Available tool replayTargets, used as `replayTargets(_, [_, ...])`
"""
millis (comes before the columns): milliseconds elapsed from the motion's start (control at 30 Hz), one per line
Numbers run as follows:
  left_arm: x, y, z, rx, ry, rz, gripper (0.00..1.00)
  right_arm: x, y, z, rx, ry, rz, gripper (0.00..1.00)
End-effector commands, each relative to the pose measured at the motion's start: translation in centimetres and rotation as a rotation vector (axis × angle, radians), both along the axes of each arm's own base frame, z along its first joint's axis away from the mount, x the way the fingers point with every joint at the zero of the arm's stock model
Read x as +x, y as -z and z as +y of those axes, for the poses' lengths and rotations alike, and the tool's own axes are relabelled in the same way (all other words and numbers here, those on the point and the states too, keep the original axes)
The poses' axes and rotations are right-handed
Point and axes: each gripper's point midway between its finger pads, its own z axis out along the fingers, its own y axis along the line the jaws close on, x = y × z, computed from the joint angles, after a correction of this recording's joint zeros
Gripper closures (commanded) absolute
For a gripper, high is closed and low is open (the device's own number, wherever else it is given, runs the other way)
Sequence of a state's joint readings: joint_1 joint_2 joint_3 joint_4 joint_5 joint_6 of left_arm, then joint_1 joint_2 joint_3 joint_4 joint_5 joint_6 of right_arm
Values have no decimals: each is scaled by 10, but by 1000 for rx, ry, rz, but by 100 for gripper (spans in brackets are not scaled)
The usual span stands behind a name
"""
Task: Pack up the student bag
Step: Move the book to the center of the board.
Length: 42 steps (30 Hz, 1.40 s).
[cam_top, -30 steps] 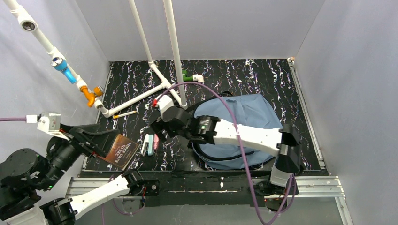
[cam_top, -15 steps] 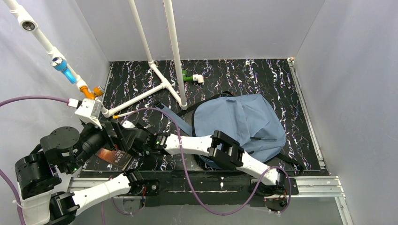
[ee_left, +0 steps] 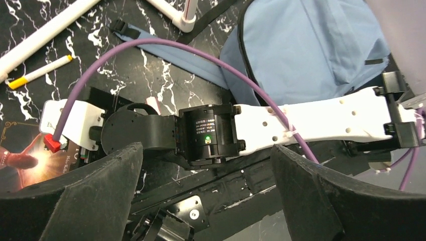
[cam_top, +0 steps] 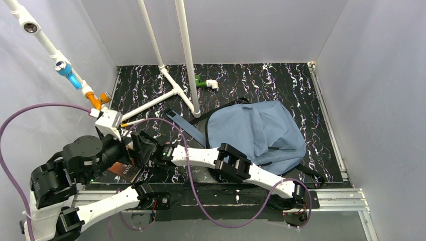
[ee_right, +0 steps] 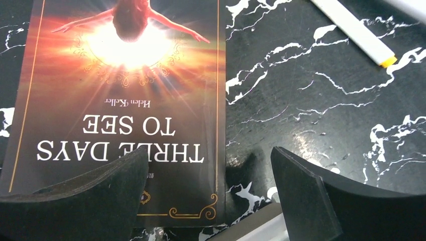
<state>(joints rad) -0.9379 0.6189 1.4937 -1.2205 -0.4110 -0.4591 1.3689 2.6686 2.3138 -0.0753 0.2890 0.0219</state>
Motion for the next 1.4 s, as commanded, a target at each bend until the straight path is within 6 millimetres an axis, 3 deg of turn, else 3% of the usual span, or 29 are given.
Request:
replayTargets(0, [10,23,-1,63,-71,61,2,17,15,-8,-82,19,-109,2])
replayTargets(100, [19,35,6,141,-140,85,2,23,39,-26,-208,8,-169,6])
replayTargets(233, [32,43,21,250,-263,84,2,20,69,-54,-380,-62,-204,18])
replayTargets(400, [52,46,32,386,-377,57,2,32,99,-119,-509,66,-117,34])
replayTargets(433, [56,47,29,384,-384,59,2,33,96,-123,-486,97,-81,35])
replayTargets(467, [72,66,21,372,-396,161,2,39,101,-156,-465,164,2,35])
replayTargets(500, [74,77,18,353,-385,224,2,40,99,-160,-453,165,8,35])
replayTargets(567, [77,101,25,295,-459,360,2,41,86,-168,-429,173,23,35])
replayTargets(633, [67,125,35,167,-595,466,2,47,63,-172,-391,181,40,36])
replayTargets(700, [50,138,43,110,-699,494,2,39,23,-157,-263,114,51,34])
replayTargets(800, [19,173,43,40,-811,621,2,23,-26,-152,-108,61,149,21])
replayTargets(1000, [2,210,44,-32,-1019,749,2,5,-66,-153,93,28,273,14])
replayTargets(1133, [13,208,48,-174,-1086,631,2,-3,-78,-162,150,27,321,14])
replayTargets(1267, [28,206,67,-54,-1157,594,2,-9,-94,-170,207,8,354,14])
replayTargets(1367, [46,224,71,-25,-1146,660,2,-7,-105,-179,220,14,349,13])
